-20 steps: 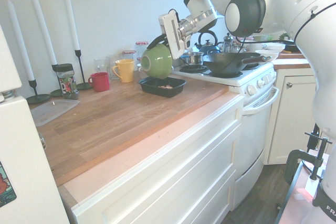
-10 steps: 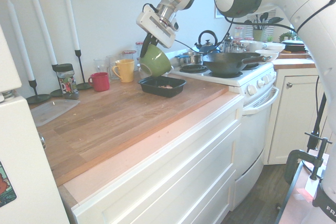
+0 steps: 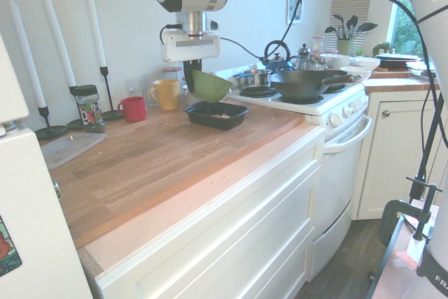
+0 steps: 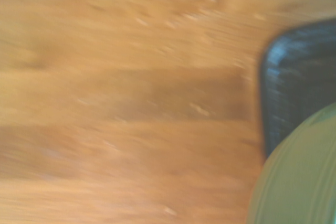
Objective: Pour the cereal into the box
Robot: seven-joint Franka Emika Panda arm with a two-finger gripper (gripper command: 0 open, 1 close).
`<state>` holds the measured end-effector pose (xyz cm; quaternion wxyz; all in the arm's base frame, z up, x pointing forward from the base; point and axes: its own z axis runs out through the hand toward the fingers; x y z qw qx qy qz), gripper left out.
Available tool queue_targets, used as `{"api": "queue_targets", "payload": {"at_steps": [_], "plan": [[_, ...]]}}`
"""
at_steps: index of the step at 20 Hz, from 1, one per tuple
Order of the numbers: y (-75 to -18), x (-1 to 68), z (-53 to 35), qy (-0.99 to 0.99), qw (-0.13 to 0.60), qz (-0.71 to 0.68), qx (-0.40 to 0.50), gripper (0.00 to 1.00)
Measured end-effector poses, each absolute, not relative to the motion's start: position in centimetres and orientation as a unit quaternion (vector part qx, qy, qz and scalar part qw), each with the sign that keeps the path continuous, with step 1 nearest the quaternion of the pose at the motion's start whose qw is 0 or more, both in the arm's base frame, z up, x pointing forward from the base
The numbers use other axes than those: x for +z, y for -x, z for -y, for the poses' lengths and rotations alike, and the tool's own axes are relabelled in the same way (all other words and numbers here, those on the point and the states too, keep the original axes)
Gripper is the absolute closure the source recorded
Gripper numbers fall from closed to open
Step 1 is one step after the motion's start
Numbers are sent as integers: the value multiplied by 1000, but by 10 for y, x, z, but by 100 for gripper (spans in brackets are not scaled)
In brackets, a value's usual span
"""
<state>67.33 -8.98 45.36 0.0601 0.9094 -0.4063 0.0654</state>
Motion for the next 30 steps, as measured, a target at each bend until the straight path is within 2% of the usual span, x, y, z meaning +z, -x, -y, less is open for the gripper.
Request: {"api": "queue_targets", "payload": {"at_steps": [4, 15, 18, 23, 24, 30], "plan": [[-668, 434, 18, -914, 120, 379, 83, 100], [-675, 359, -104, -934, 132, 327, 63, 100], [-682, 334, -123, -934, 144, 319, 64, 100], [-691, 330, -131, -932, 158, 319, 74, 100], [-691, 329, -132, -931, 159, 319, 73, 0], [-690, 328, -135, -930, 158, 324, 69, 0]]}}
